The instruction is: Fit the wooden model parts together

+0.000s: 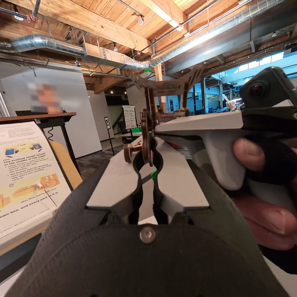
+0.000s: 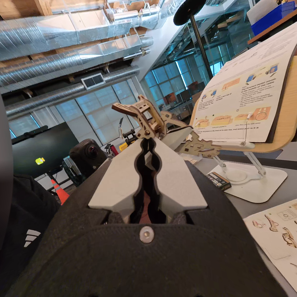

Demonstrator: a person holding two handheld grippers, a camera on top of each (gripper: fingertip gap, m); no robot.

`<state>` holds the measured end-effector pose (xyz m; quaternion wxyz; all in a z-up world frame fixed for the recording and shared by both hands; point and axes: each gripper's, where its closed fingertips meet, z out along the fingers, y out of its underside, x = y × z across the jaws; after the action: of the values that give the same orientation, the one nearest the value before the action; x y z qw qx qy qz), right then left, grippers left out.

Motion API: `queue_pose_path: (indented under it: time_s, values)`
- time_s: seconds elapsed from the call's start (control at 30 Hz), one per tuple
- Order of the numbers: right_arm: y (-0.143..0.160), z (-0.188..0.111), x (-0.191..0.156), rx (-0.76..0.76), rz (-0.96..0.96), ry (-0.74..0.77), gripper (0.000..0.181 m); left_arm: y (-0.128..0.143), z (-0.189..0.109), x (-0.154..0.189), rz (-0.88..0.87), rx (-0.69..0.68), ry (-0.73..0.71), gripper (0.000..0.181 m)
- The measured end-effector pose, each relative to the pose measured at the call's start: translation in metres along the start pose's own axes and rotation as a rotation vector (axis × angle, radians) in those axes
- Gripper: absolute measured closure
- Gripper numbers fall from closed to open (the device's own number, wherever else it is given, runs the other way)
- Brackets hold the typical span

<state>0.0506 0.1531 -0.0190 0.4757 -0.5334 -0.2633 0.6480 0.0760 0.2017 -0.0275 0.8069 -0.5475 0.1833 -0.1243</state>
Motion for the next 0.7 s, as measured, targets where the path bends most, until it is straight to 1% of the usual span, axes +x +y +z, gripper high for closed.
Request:
queue_pose_path:
  time_s: [0.07,0.4,0.7]
  values:
    - [-0.002,0.000,-0.002,0.004,-0.014,0.002,0.181,-0.001,0.001,0.002,0.010,0.008,0.000,0.180]
    - [-0.007,-0.002,-0.003,0.074,0.123,-0.055,0.181,0.001,0.006,0.004,0.024,0.014,-0.009,0.180]
    - [-0.017,-0.005,-0.001,0.155,0.230,-0.073,0.181,0.002,0.011,0.004,0.121,0.018,-0.055,0.179]
